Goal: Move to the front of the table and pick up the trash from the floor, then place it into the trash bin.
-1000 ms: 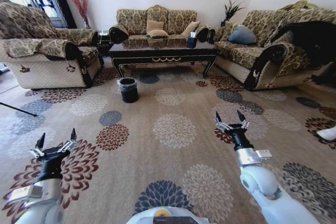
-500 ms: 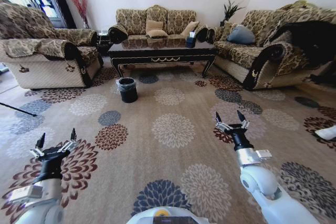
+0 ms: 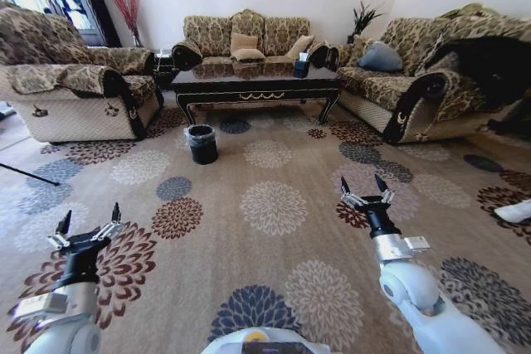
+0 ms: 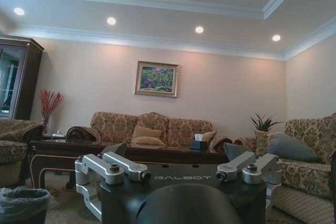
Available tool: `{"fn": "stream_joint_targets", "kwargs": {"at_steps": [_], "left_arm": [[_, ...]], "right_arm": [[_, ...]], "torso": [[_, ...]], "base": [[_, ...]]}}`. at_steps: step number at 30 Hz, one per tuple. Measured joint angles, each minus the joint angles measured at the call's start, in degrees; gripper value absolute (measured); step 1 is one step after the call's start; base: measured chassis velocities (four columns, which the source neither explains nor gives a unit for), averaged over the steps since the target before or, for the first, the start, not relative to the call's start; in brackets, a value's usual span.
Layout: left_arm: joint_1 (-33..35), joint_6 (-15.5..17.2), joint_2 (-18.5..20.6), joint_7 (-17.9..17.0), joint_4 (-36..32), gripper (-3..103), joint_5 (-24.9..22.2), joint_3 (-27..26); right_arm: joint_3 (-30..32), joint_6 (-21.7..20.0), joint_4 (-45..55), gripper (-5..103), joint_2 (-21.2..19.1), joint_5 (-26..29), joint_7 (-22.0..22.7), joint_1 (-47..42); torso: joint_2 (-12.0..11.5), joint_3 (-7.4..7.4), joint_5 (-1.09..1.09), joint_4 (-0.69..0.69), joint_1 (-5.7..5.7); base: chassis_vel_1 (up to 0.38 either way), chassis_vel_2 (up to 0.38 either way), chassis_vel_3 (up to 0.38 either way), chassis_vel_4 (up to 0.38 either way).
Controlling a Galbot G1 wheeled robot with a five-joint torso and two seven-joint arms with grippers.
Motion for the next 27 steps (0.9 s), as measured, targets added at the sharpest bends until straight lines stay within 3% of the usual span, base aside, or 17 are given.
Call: {"fn": "stream_joint_targets", "kwargs": {"at_steps": [27], "left_arm": [[0.00, 0.00, 0.00, 0.00, 0.00, 100, 0.00, 0.00]], "right_arm": [[0.00, 0.00, 0.00, 100, 0.00, 0.00, 0.00, 0.00]], "torso": [[6.45, 5.00, 0.00, 0.00, 1.45]], "base": [[0.000, 0.000, 0.000, 0.000]]}}
